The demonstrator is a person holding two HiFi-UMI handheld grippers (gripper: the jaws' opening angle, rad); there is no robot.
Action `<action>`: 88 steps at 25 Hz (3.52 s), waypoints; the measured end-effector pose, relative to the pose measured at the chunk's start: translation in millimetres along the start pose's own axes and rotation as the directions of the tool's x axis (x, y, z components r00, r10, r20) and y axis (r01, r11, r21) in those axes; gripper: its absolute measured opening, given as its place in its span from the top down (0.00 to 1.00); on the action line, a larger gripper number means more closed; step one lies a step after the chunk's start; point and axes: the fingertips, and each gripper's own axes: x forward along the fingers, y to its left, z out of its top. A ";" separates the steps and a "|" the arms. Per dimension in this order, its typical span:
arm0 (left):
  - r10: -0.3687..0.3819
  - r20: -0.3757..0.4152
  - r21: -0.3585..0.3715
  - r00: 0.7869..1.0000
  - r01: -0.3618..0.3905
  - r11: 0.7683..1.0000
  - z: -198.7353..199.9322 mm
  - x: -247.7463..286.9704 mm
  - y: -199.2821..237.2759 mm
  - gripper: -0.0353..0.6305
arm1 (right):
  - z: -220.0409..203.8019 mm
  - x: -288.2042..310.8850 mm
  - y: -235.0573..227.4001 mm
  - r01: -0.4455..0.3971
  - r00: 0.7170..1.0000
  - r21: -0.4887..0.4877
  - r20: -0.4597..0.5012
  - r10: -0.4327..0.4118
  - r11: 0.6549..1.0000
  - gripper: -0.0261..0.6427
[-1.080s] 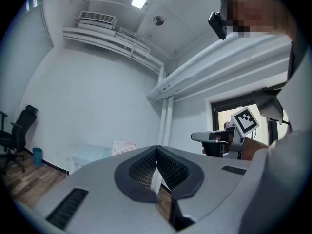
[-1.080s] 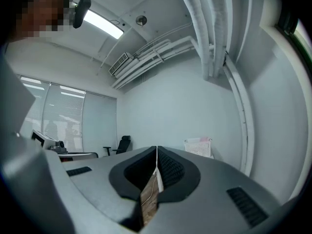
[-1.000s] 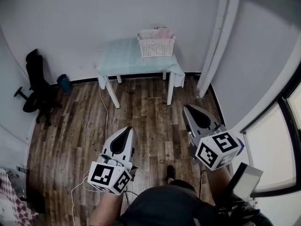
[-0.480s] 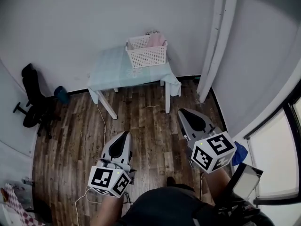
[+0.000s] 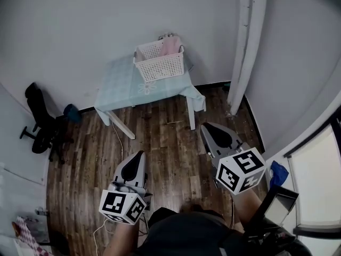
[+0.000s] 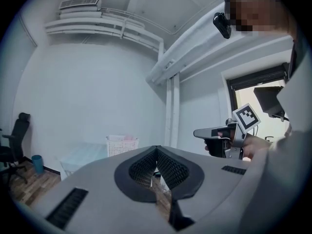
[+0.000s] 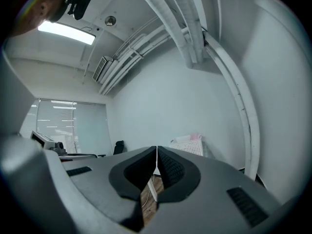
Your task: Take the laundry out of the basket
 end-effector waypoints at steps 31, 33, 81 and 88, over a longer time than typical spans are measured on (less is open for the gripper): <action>-0.134 0.075 -0.065 0.988 0.139 0.988 41.4 231.4 264.4 0.93 | 18.3 323.7 -49.5 0.080 0.995 -0.100 -0.047 -0.085 0.992 0.93; -0.149 0.083 -0.081 0.985 0.156 0.984 42.8 242.9 281.7 0.93 | 21.3 343.1 -51.2 0.085 0.994 -0.119 -0.058 -0.093 0.989 0.93; 0.022 0.016 -0.057 1.000 -0.021 0.998 93.1 531.3 415.8 0.93 | 74.9 648.6 -257.9 -0.214 0.960 -0.231 -0.228 0.161 0.949 0.69; 0.044 0.027 -0.083 0.999 -0.042 0.996 90.2 524.5 456.5 0.93 | 13.0 696.5 -222.8 -0.492 0.807 -0.363 -0.532 0.258 0.791 0.30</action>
